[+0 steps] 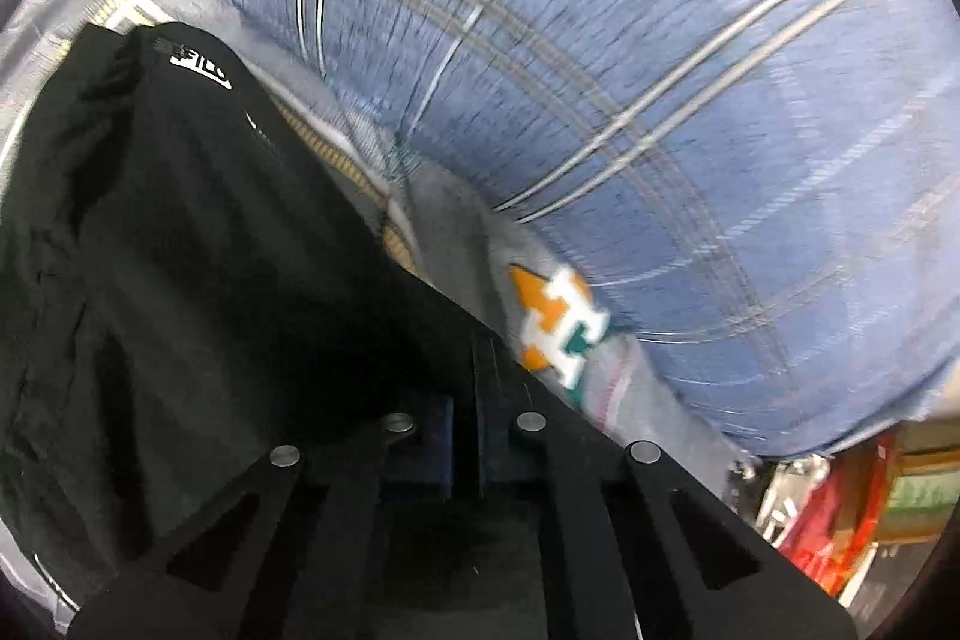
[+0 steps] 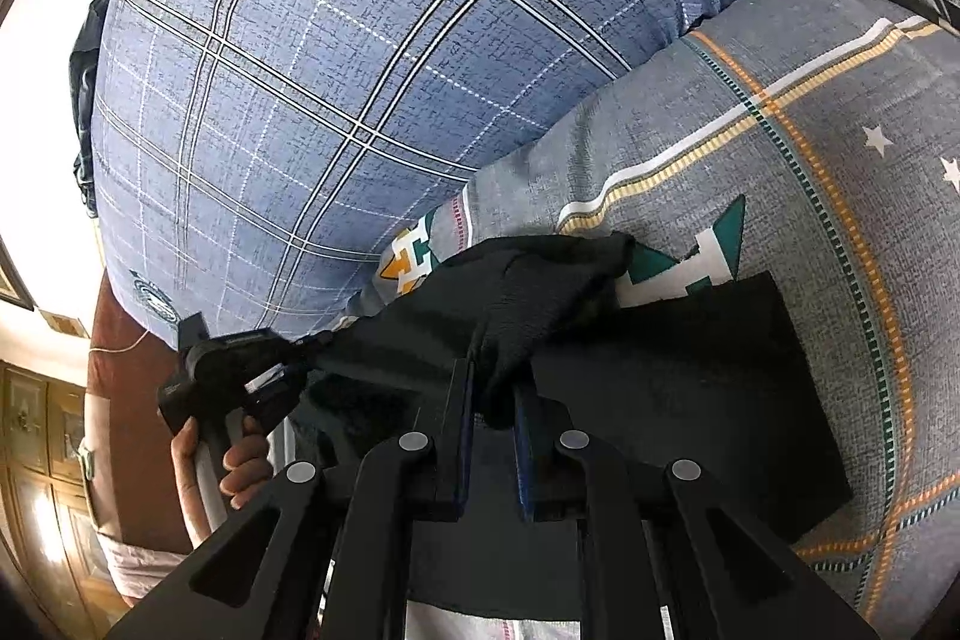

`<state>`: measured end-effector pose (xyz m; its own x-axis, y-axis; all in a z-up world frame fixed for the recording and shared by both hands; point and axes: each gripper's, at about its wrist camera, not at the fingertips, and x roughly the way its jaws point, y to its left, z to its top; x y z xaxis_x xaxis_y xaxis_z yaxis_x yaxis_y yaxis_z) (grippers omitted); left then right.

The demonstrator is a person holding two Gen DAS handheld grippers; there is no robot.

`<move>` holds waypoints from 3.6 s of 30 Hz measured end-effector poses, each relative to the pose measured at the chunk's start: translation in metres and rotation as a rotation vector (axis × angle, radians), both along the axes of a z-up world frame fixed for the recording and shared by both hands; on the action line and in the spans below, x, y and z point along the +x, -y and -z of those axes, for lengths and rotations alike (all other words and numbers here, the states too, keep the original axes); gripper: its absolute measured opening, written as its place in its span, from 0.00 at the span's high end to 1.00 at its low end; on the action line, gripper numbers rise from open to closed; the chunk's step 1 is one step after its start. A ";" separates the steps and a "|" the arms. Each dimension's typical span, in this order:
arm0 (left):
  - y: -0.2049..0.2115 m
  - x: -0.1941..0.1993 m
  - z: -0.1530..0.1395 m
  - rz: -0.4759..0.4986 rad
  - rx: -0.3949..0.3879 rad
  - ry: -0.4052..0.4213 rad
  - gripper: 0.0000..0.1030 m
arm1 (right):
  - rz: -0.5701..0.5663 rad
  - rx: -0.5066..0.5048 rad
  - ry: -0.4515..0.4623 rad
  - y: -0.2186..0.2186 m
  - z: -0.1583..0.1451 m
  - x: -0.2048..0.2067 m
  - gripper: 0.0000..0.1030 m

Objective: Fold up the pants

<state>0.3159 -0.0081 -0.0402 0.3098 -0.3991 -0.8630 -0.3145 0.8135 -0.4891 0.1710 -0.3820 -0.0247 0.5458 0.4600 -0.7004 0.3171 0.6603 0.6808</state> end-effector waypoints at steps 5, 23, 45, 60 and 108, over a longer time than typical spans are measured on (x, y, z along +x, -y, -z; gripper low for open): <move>-0.021 -0.052 -0.037 -0.021 -0.131 0.139 0.98 | -0.003 0.033 0.066 0.014 -0.011 -0.007 0.89; -0.033 -0.203 0.030 0.145 -0.264 0.190 0.98 | -0.174 -0.287 -0.041 0.001 0.005 -0.084 0.89; -0.015 -0.211 0.050 0.197 -0.223 0.155 0.98 | -0.028 -0.210 0.030 0.047 -0.016 -0.101 0.42; -0.004 -0.215 0.044 0.219 -0.155 0.178 0.97 | -0.159 -0.539 -0.115 -0.001 0.017 -0.026 0.84; -0.171 -0.195 0.023 -0.081 -0.134 0.172 0.48 | -0.650 -0.471 0.232 -0.296 0.024 -0.066 0.40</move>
